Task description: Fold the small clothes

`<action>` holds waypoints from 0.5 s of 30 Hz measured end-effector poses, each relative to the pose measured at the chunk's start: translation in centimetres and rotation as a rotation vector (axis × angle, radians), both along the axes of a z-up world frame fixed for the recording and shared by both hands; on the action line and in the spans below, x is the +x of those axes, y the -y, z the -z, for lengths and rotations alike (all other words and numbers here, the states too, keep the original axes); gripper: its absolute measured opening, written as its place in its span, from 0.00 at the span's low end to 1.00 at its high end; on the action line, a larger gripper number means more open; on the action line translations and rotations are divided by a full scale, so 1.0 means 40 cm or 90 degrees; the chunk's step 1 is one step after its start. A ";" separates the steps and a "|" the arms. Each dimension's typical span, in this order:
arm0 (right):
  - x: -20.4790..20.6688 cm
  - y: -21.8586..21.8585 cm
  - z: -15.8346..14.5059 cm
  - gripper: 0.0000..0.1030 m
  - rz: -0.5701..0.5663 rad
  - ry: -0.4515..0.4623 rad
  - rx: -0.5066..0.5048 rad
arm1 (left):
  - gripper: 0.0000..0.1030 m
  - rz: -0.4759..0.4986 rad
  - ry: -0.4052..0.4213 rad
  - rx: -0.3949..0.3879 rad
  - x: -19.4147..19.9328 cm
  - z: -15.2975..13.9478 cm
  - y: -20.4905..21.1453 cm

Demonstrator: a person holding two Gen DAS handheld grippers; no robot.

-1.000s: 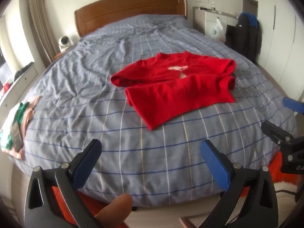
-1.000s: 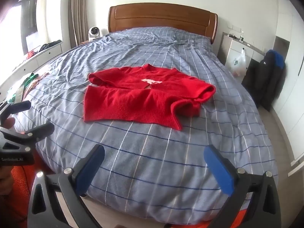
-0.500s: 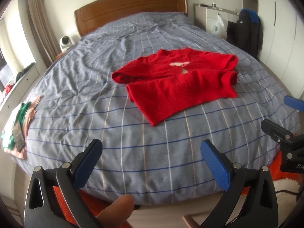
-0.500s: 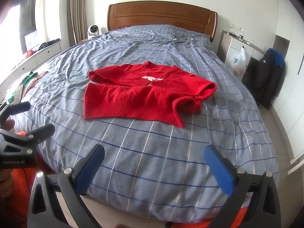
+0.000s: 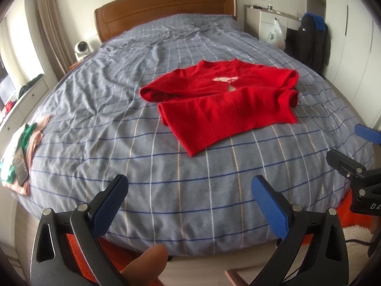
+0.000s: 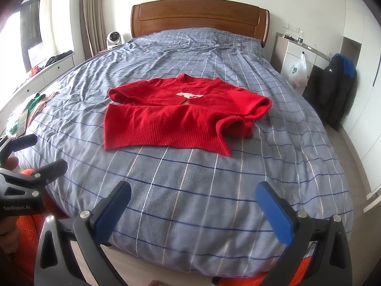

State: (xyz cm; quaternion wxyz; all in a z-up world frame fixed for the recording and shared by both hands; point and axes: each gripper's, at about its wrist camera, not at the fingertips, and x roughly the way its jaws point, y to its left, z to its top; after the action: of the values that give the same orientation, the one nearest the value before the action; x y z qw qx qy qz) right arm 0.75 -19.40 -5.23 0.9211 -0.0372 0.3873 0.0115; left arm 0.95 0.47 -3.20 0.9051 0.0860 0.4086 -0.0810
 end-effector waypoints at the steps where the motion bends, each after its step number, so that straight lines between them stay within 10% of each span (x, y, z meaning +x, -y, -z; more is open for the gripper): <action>1: 0.000 0.000 0.000 1.00 0.000 0.000 0.001 | 1.00 0.000 -0.001 0.000 0.000 0.000 0.000; 15: 0.008 0.005 0.018 1.00 0.006 -0.017 -0.022 | 1.00 0.004 -0.013 -0.001 0.005 0.011 0.003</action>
State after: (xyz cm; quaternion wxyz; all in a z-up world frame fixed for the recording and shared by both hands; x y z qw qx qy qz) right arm 1.09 -19.60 -5.93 0.9153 -0.0515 0.3995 0.0011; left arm 1.13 0.33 -3.63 0.9007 0.0858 0.4173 -0.0851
